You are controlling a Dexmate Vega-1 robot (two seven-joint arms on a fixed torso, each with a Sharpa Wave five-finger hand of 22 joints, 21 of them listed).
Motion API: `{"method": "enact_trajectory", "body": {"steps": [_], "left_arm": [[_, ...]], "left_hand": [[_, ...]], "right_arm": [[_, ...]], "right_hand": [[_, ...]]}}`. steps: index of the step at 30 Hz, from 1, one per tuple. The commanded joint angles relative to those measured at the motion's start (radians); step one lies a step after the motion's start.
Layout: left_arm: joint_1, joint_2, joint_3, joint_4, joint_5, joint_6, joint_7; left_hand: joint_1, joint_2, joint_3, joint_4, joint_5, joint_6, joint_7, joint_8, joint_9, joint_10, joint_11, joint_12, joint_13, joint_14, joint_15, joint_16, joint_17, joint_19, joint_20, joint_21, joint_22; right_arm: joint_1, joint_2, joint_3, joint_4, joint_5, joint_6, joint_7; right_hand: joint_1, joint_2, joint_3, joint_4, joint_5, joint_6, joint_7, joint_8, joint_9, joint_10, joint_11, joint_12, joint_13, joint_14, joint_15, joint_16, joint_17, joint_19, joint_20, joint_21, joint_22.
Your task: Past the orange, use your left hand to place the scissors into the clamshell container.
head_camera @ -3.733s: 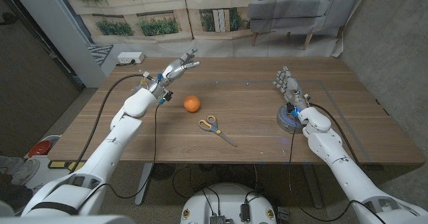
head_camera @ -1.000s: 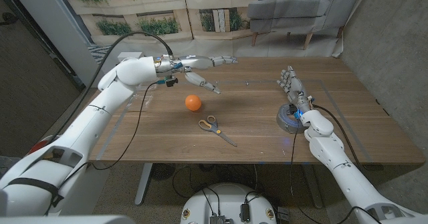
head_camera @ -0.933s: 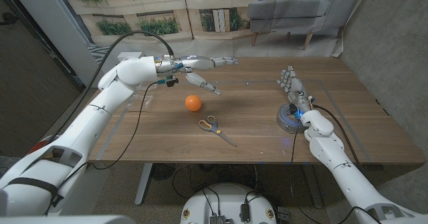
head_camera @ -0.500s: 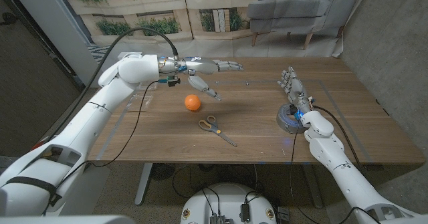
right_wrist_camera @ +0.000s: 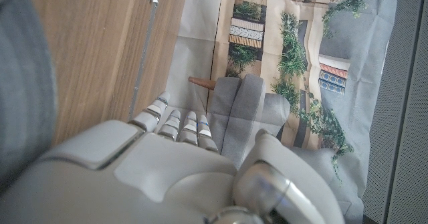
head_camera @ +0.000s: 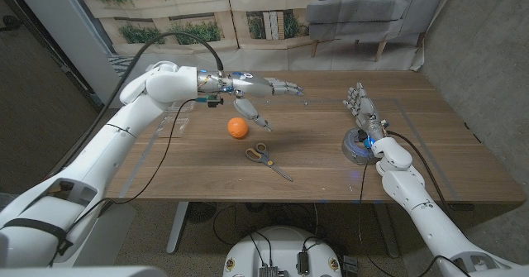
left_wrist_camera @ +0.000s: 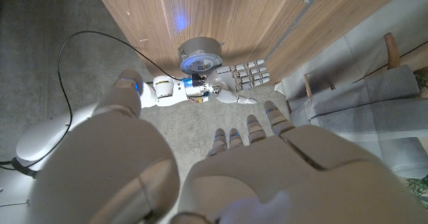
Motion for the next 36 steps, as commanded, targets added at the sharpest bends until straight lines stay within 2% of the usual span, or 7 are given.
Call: {"method": "enact_trajectory", "body": {"steps": [1, 2, 3, 15, 19, 20, 36], "left_arm": [[-0.003, 0.034, 0.023, -0.074, 0.028, 0.021, -0.069], [-0.005, 0.036, 0.025, -0.077, 0.029, 0.022, -0.075], [-0.004, 0.037, 0.026, -0.081, 0.033, 0.02, -0.076], [0.012, 0.057, 0.023, -0.139, 0.085, 0.021, -0.097], [0.022, 0.061, 0.017, -0.156, 0.123, 0.014, -0.088], [0.025, 0.061, 0.015, -0.159, 0.134, 0.012, -0.084], [0.03, 0.069, 0.033, -0.129, 0.166, 0.019, -0.082]], "left_hand": [[0.016, 0.004, -0.013, 0.004, 0.005, 0.021, -0.002, 0.011, 0.006, 0.029, -0.011, 0.013, 0.004, 0.025, 0.0, 0.006, 0.006, 0.015, 0.001, -0.006, 0.003], [0.018, 0.005, -0.015, 0.005, 0.005, 0.026, -0.004, 0.013, 0.006, 0.038, 0.003, 0.016, 0.004, 0.03, -0.003, 0.007, 0.007, 0.018, -0.001, -0.005, 0.003], [0.021, 0.005, -0.021, 0.007, 0.006, 0.04, -0.011, 0.016, 0.006, 0.051, -0.026, 0.019, 0.005, 0.034, -0.013, 0.007, 0.007, 0.021, -0.005, -0.006, 0.002], [0.037, 0.01, -0.041, 0.011, 0.007, 0.071, -0.02, 0.018, 0.007, 0.085, -0.036, 0.024, 0.006, 0.06, -0.026, 0.007, 0.007, 0.037, -0.014, -0.008, 0.001], [0.042, 0.012, -0.046, 0.012, 0.007, 0.079, -0.022, 0.019, 0.007, 0.1, -0.02, 0.028, 0.007, 0.072, -0.028, 0.009, 0.007, 0.04, -0.015, -0.009, 0.001], [0.043, 0.013, -0.048, 0.012, 0.007, 0.083, -0.024, 0.019, 0.007, 0.106, -0.036, 0.029, 0.007, 0.075, -0.029, 0.009, 0.007, 0.041, -0.017, -0.01, 0.001], [0.054, 0.025, -0.056, 0.014, 0.004, 0.119, -0.023, 0.026, 0.008, 0.127, -0.052, 0.033, 0.009, 0.096, -0.043, 0.011, 0.008, 0.048, -0.023, -0.011, 0.002]], "right_arm": [[0.006, 0.002, -0.004, 0.006, -0.004, -0.002, 0.003], [0.006, 0.003, -0.004, 0.006, -0.004, -0.003, 0.002], [0.007, 0.003, -0.004, 0.007, -0.004, -0.003, 0.003], [0.004, -0.002, -0.004, -0.005, -0.008, 0.0, 0.004], [0.004, -0.005, -0.005, -0.012, -0.01, 0.001, 0.006], [0.004, -0.006, -0.005, -0.013, -0.01, 0.002, 0.007], [0.002, -0.011, -0.013, -0.027, -0.017, -0.005, 0.005]], "right_hand": [[-0.003, -0.001, 0.009, 0.002, -0.002, 0.01, 0.0, 0.002, 0.004, 0.009, 0.0, 0.003, 0.005, 0.009, -0.002, 0.003, 0.003, 0.011, 0.003, 0.004, 0.004], [-0.003, -0.001, 0.009, 0.002, -0.002, 0.01, -0.001, 0.002, 0.004, 0.009, 0.0, 0.003, 0.005, 0.009, -0.002, 0.003, 0.003, 0.011, 0.003, 0.004, 0.004], [-0.004, -0.001, 0.009, 0.002, -0.002, 0.01, 0.0, 0.003, 0.004, 0.009, 0.0, 0.003, 0.005, 0.009, -0.002, 0.003, 0.003, 0.011, 0.002, 0.004, 0.004], [-0.004, -0.001, 0.01, 0.001, -0.002, 0.011, 0.0, 0.003, 0.004, 0.01, 0.0, 0.003, 0.005, 0.009, -0.002, 0.003, 0.003, 0.011, 0.003, 0.004, 0.004], [-0.004, -0.002, 0.011, 0.001, -0.002, 0.012, -0.001, 0.003, 0.004, 0.01, 0.0, 0.003, 0.005, 0.01, -0.003, 0.003, 0.003, 0.012, 0.003, 0.004, 0.004], [-0.004, -0.002, 0.011, 0.001, -0.002, 0.012, -0.002, 0.003, 0.004, 0.01, 0.0, 0.003, 0.005, 0.009, -0.003, 0.003, 0.003, 0.012, 0.003, 0.004, 0.004], [-0.005, -0.002, 0.012, 0.0, -0.003, 0.013, -0.002, 0.003, 0.004, 0.012, 0.001, 0.003, 0.005, 0.011, -0.002, 0.003, 0.003, 0.012, 0.002, 0.004, 0.004]]}}
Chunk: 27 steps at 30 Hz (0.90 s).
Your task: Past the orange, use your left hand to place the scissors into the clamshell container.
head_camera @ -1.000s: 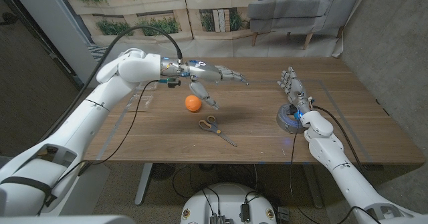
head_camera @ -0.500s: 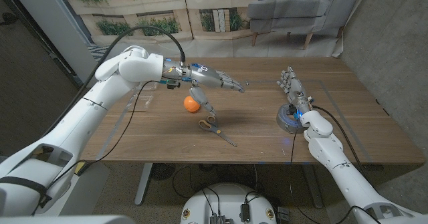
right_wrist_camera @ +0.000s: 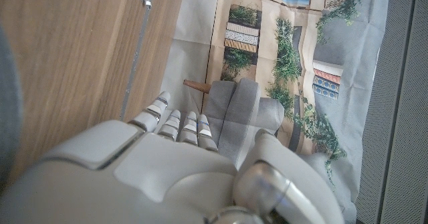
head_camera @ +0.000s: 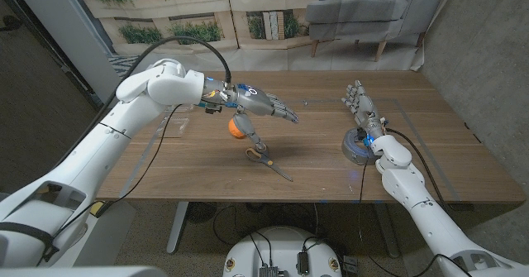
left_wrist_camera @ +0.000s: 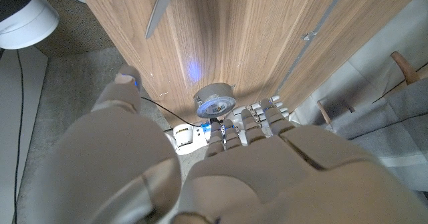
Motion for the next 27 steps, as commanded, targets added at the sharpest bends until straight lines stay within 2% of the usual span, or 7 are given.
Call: {"method": "enact_trajectory", "body": {"steps": [1, 7, 15, 27], "left_arm": [[0.004, 0.008, 0.015, 0.015, 0.028, -0.001, 0.002], [0.005, 0.008, 0.023, 0.015, 0.047, -0.014, 0.008], [0.006, 0.009, 0.039, 0.021, 0.094, -0.033, 0.016], [-0.002, 0.002, 0.058, 0.039, 0.161, -0.06, 0.041]], "left_hand": [[0.008, 0.006, -0.004, 0.003, 0.004, 0.023, 0.007, 0.012, 0.003, 0.009, -0.003, 0.006, 0.004, 0.005, 0.002, 0.003, 0.003, 0.002, 0.002, 0.0, 0.002], [0.011, 0.011, -0.006, 0.004, 0.002, 0.033, 0.008, 0.013, 0.003, 0.023, -0.003, 0.01, 0.005, 0.009, -0.001, 0.003, 0.003, 0.003, 0.002, -0.001, 0.003], [0.01, 0.018, -0.014, 0.008, -0.003, 0.074, -0.003, 0.021, 0.003, 0.058, -0.024, 0.022, 0.006, 0.02, -0.003, 0.002, 0.004, 0.008, 0.003, -0.001, 0.003], [0.015, 0.023, -0.024, 0.007, -0.007, 0.113, -0.005, 0.026, 0.005, 0.096, -0.027, 0.037, 0.012, 0.048, -0.01, 0.006, 0.005, 0.011, 0.008, -0.004, 0.003]], "right_arm": [[-0.001, -0.003, -0.006, -0.008, -0.005, -0.006, 0.0], [0.005, -0.001, -0.009, -0.002, -0.006, -0.004, 0.003], [0.016, 0.006, -0.01, 0.011, -0.005, 0.006, 0.009], [0.035, 0.012, -0.01, 0.045, -0.006, 0.007, 0.015]], "right_hand": [[-0.005, -0.002, 0.005, -0.001, -0.003, 0.008, 0.002, 0.003, 0.004, 0.011, -0.001, 0.003, 0.005, 0.011, -0.002, 0.003, 0.003, 0.012, 0.002, 0.004, 0.004], [-0.006, -0.002, 0.006, -0.001, -0.003, 0.009, 0.002, 0.003, 0.004, 0.011, -0.008, 0.003, 0.005, 0.011, -0.002, 0.003, 0.003, 0.012, 0.002, 0.004, 0.004], [-0.006, -0.003, 0.007, -0.001, -0.003, 0.012, 0.001, 0.004, 0.004, 0.012, -0.007, 0.004, 0.005, 0.014, -0.001, 0.004, 0.003, 0.012, 0.003, 0.004, 0.004], [-0.007, -0.003, 0.008, -0.001, -0.004, 0.014, 0.002, 0.004, 0.004, 0.014, -0.007, 0.004, 0.005, 0.017, -0.001, 0.004, 0.003, 0.012, 0.002, 0.004, 0.004]]}}
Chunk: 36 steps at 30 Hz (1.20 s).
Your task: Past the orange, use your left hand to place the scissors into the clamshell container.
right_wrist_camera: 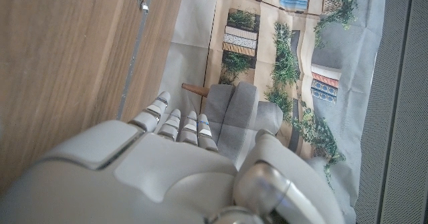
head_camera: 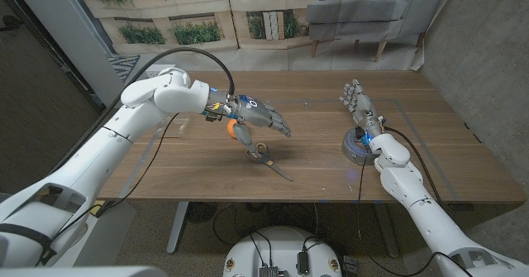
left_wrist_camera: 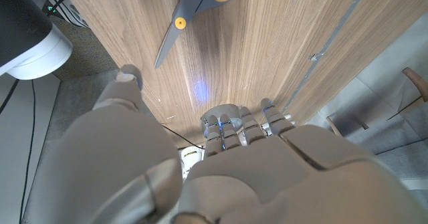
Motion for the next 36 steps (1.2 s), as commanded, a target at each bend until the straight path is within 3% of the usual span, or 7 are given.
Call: {"method": "enact_trajectory", "body": {"steps": [1, 10, 18, 24, 36], "left_arm": [[-0.008, -0.007, 0.019, 0.017, 0.074, -0.028, 0.029], [-0.016, -0.017, 0.027, 0.026, 0.144, -0.055, 0.077], [-0.004, -0.018, 0.021, 0.015, 0.256, -0.088, 0.164], [0.005, -0.012, 0.022, 0.01, 0.328, -0.102, 0.233], [0.009, 0.008, 0.034, 0.011, 0.381, -0.108, 0.312]], "left_hand": [[0.006, 0.007, -0.005, 0.001, -0.003, 0.016, 0.002, 0.007, 0.005, 0.014, -0.006, 0.012, 0.003, 0.012, -0.002, 0.006, 0.005, 0.009, 0.004, -0.004, 0.004], [0.009, 0.011, -0.011, 0.001, -0.005, 0.034, 0.0, 0.007, 0.007, 0.035, -0.007, 0.024, 0.008, 0.031, -0.007, 0.009, 0.007, 0.009, 0.006, -0.005, 0.006], [0.006, -0.001, -0.027, 0.002, -0.004, 0.047, 0.005, 0.006, 0.008, 0.042, 0.008, 0.031, 0.015, 0.05, 0.005, 0.013, 0.012, 0.02, 0.018, -0.001, 0.008], [0.006, -0.008, -0.042, 0.004, 0.002, 0.088, -0.002, 0.015, 0.011, 0.075, -0.003, 0.051, 0.025, 0.072, -0.013, 0.019, 0.018, 0.026, 0.013, 0.001, 0.01], [0.021, 0.016, -0.051, 0.007, 0.013, 0.156, -0.016, 0.033, 0.014, 0.125, -0.007, 0.09, 0.046, 0.124, -0.024, 0.041, 0.039, 0.046, 0.0, 0.011, 0.016]], "right_arm": [[0.02, 0.007, -0.001, 0.032, -0.001, 0.006, 0.01], [0.029, 0.009, 0.002, 0.048, 0.0, 0.007, 0.015], [0.033, 0.011, 0.003, 0.056, 0.0, 0.008, 0.018], [0.036, 0.014, 0.002, 0.065, 0.0, 0.006, 0.022], [0.043, 0.017, 0.001, 0.076, -0.004, 0.003, 0.024]], "right_hand": [[-0.003, 0.001, 0.008, -0.002, -0.004, 0.007, 0.001, 0.004, 0.004, 0.009, -0.002, 0.004, 0.005, 0.006, 0.0, 0.004, 0.003, 0.012, 0.002, 0.004, 0.004], [-0.004, 0.001, 0.009, -0.002, -0.004, 0.008, 0.001, 0.004, 0.004, 0.009, -0.003, 0.004, 0.005, 0.006, 0.0, 0.004, 0.003, 0.013, 0.003, 0.004, 0.004], [-0.005, 0.001, 0.009, -0.002, -0.005, 0.008, 0.002, 0.004, 0.004, 0.01, -0.004, 0.004, 0.005, 0.007, 0.0, 0.004, 0.003, 0.012, 0.003, 0.004, 0.004], [-0.005, 0.001, 0.01, -0.001, -0.005, 0.008, 0.002, 0.004, 0.004, 0.011, -0.003, 0.004, 0.005, 0.007, -0.001, 0.004, 0.003, 0.013, 0.002, 0.004, 0.004], [-0.007, 0.0, 0.01, -0.001, -0.005, 0.009, 0.001, 0.003, 0.004, 0.012, -0.002, 0.004, 0.005, 0.007, 0.0, 0.004, 0.003, 0.013, 0.002, 0.004, 0.004]]}}
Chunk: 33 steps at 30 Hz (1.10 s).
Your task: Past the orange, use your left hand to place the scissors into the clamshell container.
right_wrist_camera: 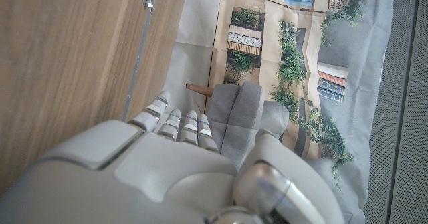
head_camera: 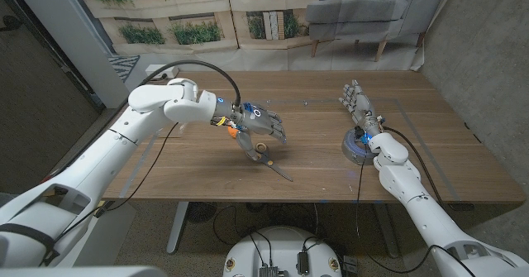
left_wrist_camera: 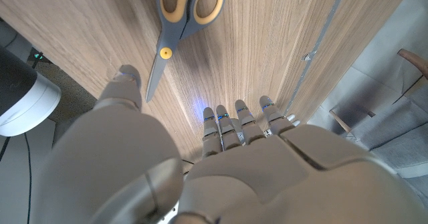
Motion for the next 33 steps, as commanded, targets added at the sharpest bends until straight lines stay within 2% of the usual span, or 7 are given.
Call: {"method": "enact_trajectory", "body": {"steps": [1, 11, 17, 33], "left_arm": [[0.008, 0.019, 0.011, -0.004, 0.08, -0.013, 0.092], [0.014, 0.039, 0.025, -0.024, 0.169, -0.009, 0.171], [0.013, 0.055, 0.039, -0.032, 0.233, 0.004, 0.242], [-0.023, 0.074, 0.11, 0.017, 0.231, 0.028, 0.245]], "left_hand": [[0.013, 0.017, -0.006, 0.001, 0.012, 0.035, -0.006, 0.015, 0.005, 0.026, 0.001, 0.018, 0.01, 0.023, -0.002, 0.013, 0.012, 0.013, 0.002, 0.009, 0.006], [0.027, 0.03, -0.009, -0.001, 0.015, 0.05, -0.012, 0.019, 0.006, 0.029, -0.002, 0.03, 0.021, 0.035, 0.003, 0.025, 0.027, 0.02, 0.004, 0.013, 0.01], [0.032, 0.033, -0.016, -0.002, 0.016, 0.073, -0.016, 0.027, 0.007, 0.033, -0.006, 0.04, 0.03, 0.028, -0.014, 0.028, 0.04, 0.027, 0.005, 0.018, 0.013], [0.03, 0.043, -0.029, 0.003, 0.015, 0.077, -0.019, 0.026, 0.008, 0.044, -0.01, 0.06, 0.045, 0.032, -0.021, 0.039, 0.064, 0.035, -0.001, 0.026, 0.018]], "right_arm": [[0.008, 0.004, -0.002, 0.013, -0.004, -0.005, 0.003], [0.014, 0.007, -0.002, 0.022, -0.003, -0.007, 0.006], [0.017, 0.007, -0.002, 0.025, -0.005, -0.004, 0.01], [0.025, 0.007, -0.004, 0.031, -0.008, -0.008, 0.011]], "right_hand": [[-0.004, -0.003, 0.011, -0.001, -0.001, 0.009, 0.001, 0.003, 0.004, 0.008, 0.001, 0.004, 0.005, 0.008, 0.0, 0.004, 0.003, 0.008, -0.003, 0.004, 0.004], [-0.005, -0.003, 0.011, -0.001, -0.001, 0.013, 0.003, 0.004, 0.004, 0.011, 0.002, 0.004, 0.005, 0.01, 0.001, 0.004, 0.003, 0.008, -0.003, 0.004, 0.004], [-0.006, -0.004, 0.011, -0.001, -0.002, 0.014, 0.003, 0.005, 0.004, 0.011, 0.004, 0.004, 0.005, 0.01, 0.001, 0.004, 0.003, 0.008, -0.003, 0.004, 0.004], [-0.007, -0.005, 0.012, -0.002, -0.002, 0.016, 0.004, 0.004, 0.004, 0.011, 0.003, 0.003, 0.005, 0.011, 0.003, 0.004, 0.003, 0.009, -0.004, 0.004, 0.004]]}}
